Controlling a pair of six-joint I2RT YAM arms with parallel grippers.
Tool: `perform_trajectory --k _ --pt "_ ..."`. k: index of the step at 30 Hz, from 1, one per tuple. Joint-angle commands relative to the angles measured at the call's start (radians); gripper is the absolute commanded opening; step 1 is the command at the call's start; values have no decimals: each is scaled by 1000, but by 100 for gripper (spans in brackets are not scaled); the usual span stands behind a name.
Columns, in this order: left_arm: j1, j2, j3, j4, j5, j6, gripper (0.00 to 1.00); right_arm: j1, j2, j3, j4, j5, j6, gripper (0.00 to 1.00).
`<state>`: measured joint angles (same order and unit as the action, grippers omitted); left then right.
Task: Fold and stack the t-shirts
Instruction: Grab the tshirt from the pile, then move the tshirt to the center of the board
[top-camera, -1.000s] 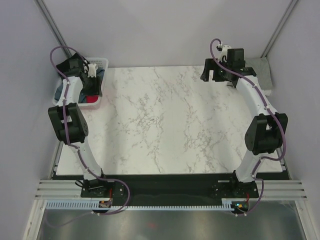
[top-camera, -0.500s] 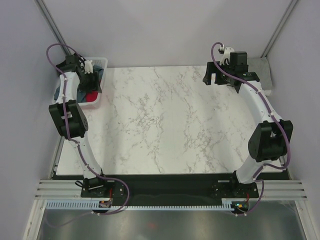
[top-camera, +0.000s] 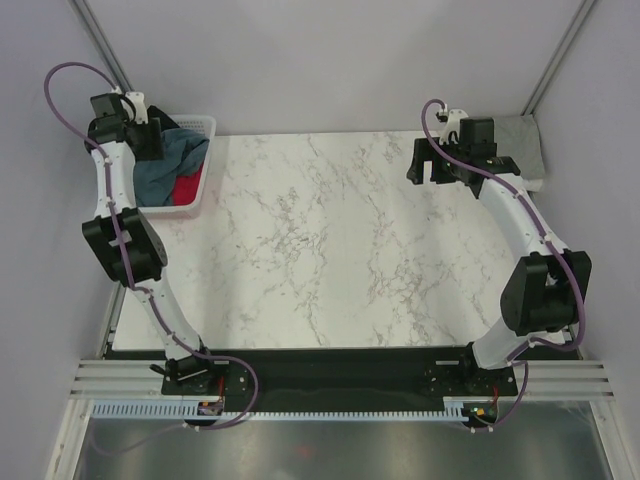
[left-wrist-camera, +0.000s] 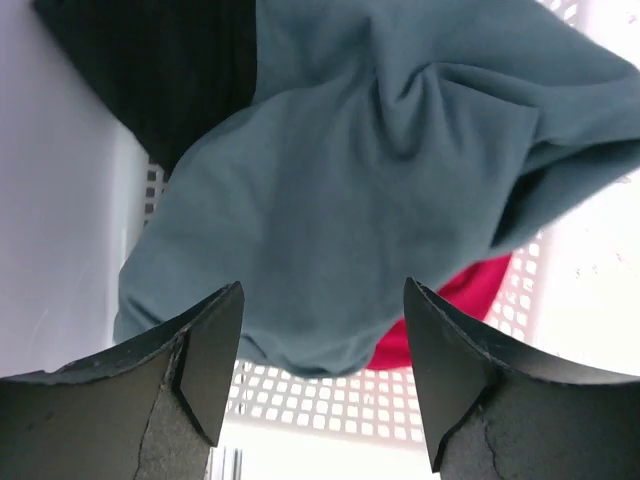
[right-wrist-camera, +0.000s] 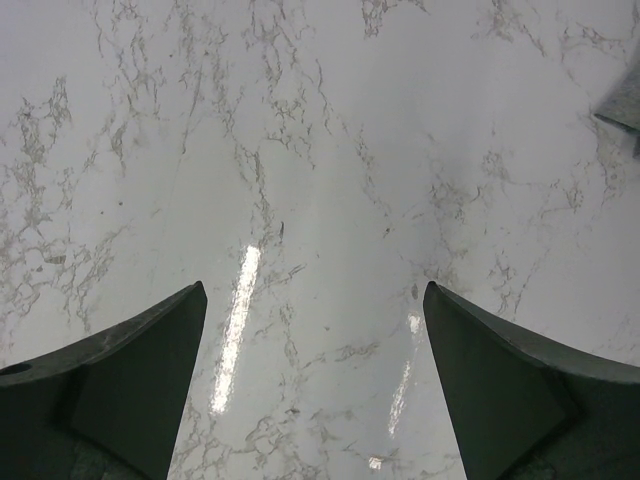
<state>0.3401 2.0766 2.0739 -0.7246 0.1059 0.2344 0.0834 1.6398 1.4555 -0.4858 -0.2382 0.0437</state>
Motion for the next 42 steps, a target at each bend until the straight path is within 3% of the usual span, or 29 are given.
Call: perform_trajectory --k 1,4,6,11,15,17,21,26,30,34,38,42 --pt "-12 101 55 24 -45 59 73 1 -49 8 29 -4 -15 98" --pt "-12 172 78 4 -63 62 73 3 -54 12 35 0 -16 98" --pt "-12 203 103 -16 -75 53 66 3 -57 16 33 2 -16 98" --pt "-12 163 106 -42 -16 -10 2 3 -69 5 39 5 -18 98" --pt "-12 12 81 -53 134 -93 2 3 -100 -18 46 10 -36 98" --pt "-18 -68 80 -50 291 -151 2 1 -116 -23 46 26 -63 98" --pt "-50 -261 80 3 389 -227 2 -8 -156 -55 46 46 -87 98" --pt "-92 -354 40 34 572 -329 2 -56 -181 -104 52 25 -59 98" --pt "-136 -401 -85 37 699 -330 2 -77 -196 -121 56 11 -47 98" --pt "-292 -432 -155 -19 752 -171 2 -94 -209 -124 56 11 -47 98" --pt "-456 -426 -182 -56 756 -136 2 -129 -221 -127 59 5 -47 98" --pt "-529 -385 -207 -36 805 -164 20 -143 -241 -136 59 -6 -19 98"
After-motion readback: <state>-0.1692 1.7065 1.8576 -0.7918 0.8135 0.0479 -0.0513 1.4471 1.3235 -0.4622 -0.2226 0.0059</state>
